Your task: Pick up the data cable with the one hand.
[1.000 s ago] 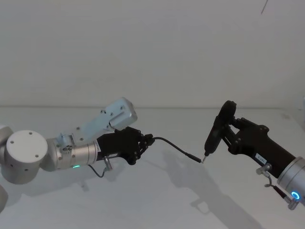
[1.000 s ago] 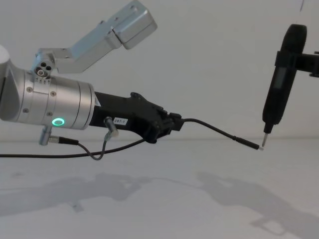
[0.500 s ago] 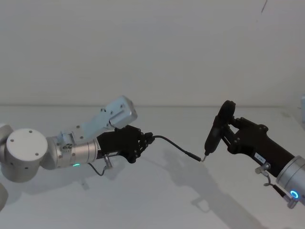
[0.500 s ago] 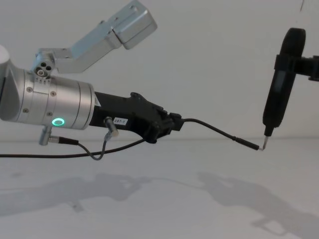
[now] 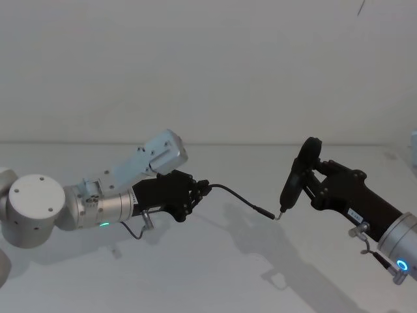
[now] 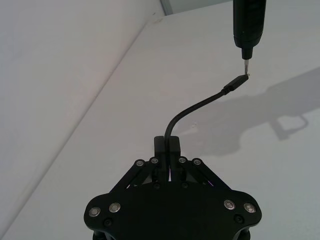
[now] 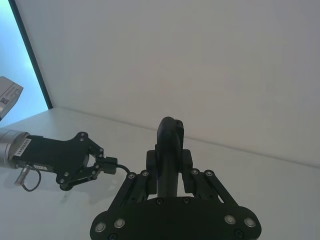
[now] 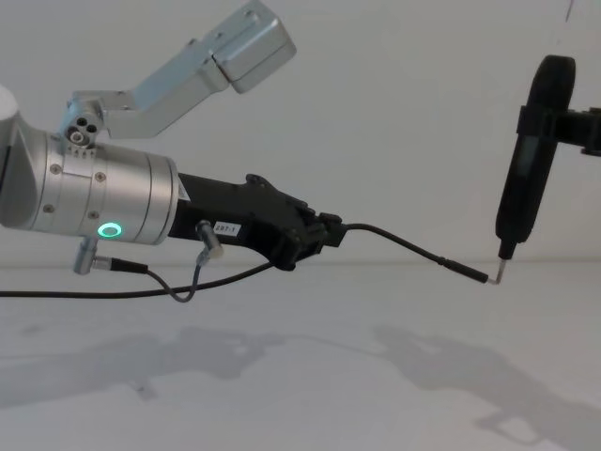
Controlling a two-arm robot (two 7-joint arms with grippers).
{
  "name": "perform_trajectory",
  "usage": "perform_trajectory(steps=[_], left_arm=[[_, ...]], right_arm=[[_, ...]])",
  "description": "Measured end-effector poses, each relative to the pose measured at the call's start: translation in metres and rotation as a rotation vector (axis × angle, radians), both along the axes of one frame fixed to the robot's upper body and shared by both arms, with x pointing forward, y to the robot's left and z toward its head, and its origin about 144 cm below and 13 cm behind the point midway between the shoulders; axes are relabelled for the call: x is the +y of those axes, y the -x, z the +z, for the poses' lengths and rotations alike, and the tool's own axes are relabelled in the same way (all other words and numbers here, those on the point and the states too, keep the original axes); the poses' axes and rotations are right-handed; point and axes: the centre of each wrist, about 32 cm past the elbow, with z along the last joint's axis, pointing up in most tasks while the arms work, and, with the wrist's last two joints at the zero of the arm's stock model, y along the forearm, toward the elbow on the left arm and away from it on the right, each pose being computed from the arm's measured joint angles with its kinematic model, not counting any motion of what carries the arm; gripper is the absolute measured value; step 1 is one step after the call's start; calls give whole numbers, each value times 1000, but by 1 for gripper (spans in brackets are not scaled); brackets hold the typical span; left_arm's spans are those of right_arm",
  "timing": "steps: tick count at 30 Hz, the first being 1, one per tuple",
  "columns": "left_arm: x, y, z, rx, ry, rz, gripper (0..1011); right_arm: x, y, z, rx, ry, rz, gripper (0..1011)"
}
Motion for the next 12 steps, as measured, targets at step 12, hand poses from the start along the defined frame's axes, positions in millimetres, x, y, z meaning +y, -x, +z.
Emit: perform_trajectory(steps=[12], left_arm=[[0,0,0,0,0,0,48]], right_arm=[[0,0,0,1,0,0,279]])
